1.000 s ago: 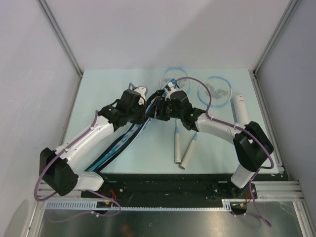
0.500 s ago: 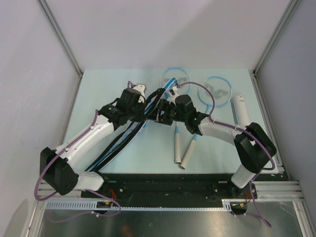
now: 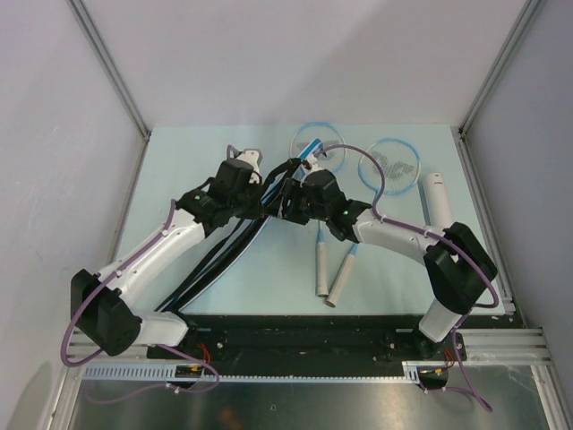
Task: Pack up the badminton gear
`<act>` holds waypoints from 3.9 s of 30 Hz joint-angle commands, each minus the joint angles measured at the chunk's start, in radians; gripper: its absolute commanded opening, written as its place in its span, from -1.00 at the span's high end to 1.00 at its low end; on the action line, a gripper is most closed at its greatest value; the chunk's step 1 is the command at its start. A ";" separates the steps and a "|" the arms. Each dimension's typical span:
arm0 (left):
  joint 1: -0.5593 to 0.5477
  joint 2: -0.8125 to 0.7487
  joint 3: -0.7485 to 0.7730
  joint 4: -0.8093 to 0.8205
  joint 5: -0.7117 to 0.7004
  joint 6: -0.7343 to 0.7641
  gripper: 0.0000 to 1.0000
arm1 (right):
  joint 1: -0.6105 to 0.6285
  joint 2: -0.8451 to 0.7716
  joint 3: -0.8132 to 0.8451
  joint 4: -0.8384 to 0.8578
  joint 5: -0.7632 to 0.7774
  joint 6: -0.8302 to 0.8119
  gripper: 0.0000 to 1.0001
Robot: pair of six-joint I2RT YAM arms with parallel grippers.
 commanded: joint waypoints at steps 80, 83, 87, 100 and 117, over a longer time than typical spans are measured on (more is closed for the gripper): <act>0.226 0.050 -0.022 0.142 0.060 -0.114 0.51 | -0.085 0.354 0.554 -0.248 -0.413 -0.662 1.00; 0.225 0.062 -0.025 0.159 0.045 -0.098 0.23 | -0.085 0.373 0.576 -0.254 -0.442 -0.676 1.00; 0.231 0.074 -0.032 0.165 0.006 -0.077 -0.09 | -0.085 0.374 0.571 -0.245 -0.491 -0.678 1.00; 0.282 0.148 0.022 0.168 0.060 -0.011 0.50 | -0.074 0.382 0.588 -0.257 -0.517 -0.704 1.00; 0.436 0.134 0.090 -0.019 -0.005 -0.066 1.00 | -0.028 0.592 0.933 -0.616 0.233 -0.733 -0.15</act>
